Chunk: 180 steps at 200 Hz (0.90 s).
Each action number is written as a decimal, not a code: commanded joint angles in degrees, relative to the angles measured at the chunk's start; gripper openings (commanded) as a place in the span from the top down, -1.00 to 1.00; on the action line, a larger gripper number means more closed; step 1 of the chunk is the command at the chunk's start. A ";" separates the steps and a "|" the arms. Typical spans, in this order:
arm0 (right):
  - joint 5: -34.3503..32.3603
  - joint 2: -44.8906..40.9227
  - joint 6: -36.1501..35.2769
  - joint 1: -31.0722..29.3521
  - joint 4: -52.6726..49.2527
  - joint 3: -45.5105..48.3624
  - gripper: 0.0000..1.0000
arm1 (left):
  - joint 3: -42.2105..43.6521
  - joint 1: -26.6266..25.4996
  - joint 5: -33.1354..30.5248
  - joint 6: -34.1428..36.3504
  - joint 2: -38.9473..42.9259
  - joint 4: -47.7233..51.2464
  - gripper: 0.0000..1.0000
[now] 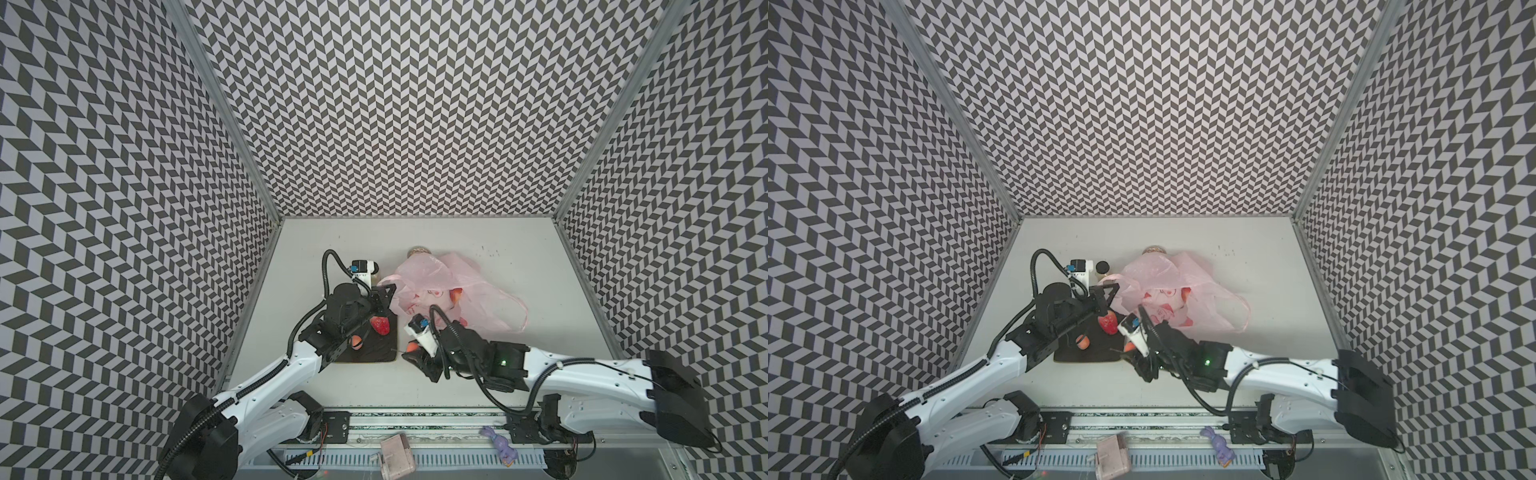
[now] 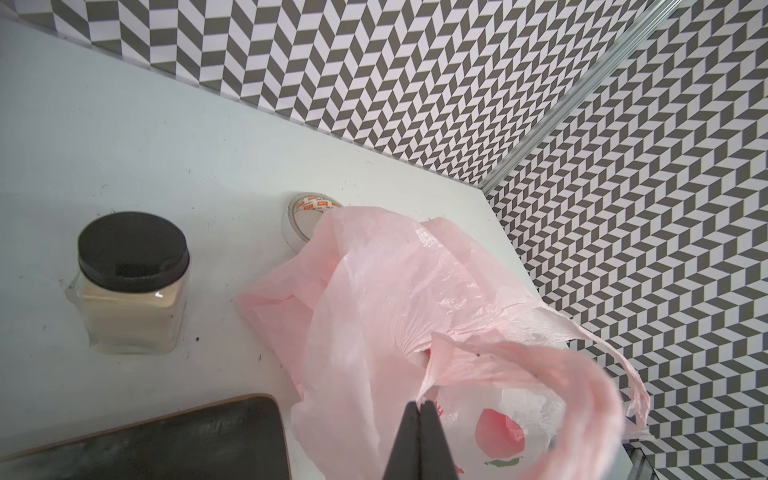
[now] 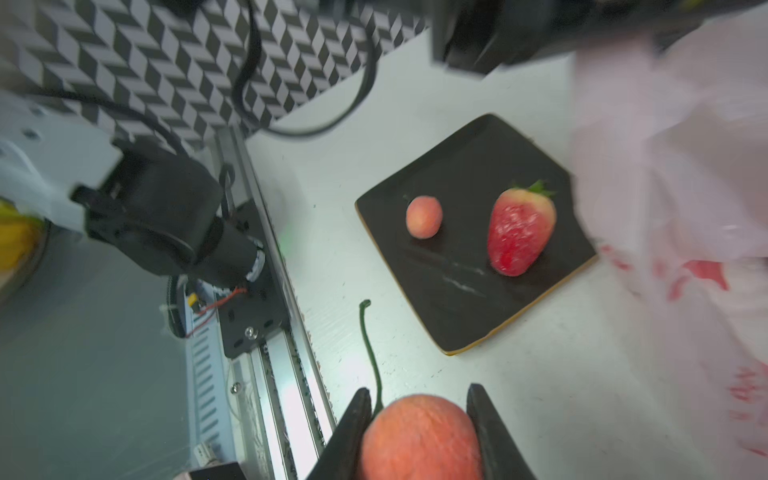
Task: Take the fake fruits out of the plastic bag
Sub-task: 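Lift the peach out of the bag toward the black tray with the right gripper, then lower the stemmed peach onto the black tray and open the right gripper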
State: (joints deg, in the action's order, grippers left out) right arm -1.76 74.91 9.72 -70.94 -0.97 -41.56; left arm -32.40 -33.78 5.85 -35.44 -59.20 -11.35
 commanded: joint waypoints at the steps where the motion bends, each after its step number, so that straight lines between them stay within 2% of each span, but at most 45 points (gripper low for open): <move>1: -1.79 7.84 -2.29 -2.26 8.58 -3.36 0.64 | -2.02 0.47 -0.39 0.74 0.40 0.23 1.00; 18: -4.04 13.81 0.21 -2.91 13.13 -4.93 0.63 | -2.30 0.64 -0.43 0.97 0.82 1.04 1.00; 54: -13.43 22.00 5.45 -2.93 18.20 -8.01 0.64 | -2.15 0.83 -0.88 1.46 1.93 2.57 1.00; 72: -16.58 26.72 5.81 -2.72 18.90 -10.40 0.64 | -2.06 0.85 -0.47 1.58 1.90 2.57 1.00; 108: -17.95 33.12 6.29 -1.34 18.95 -13.52 0.64 | -2.43 0.91 -0.16 1.76 2.04 2.92 1.00; 152: -17.58 36.86 6.90 -0.31 18.55 -16.00 0.58 | -1.64 0.91 -0.18 1.43 2.68 2.91 1.00; 164: -17.65 37.47 6.92 -0.18 18.40 -16.75 0.50 | -1.48 0.91 -0.13 1.40 2.60 2.83 1.00; 180: -17.88 38.07 7.02 -0.10 17.78 -17.69 0.28 | -1.58 0.91 -0.13 1.71 2.58 2.83 1.00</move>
State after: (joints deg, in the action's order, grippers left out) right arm -18.41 111.83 15.88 -71.33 14.72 -57.01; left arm -32.99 -33.06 5.67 -34.15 -57.52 -8.49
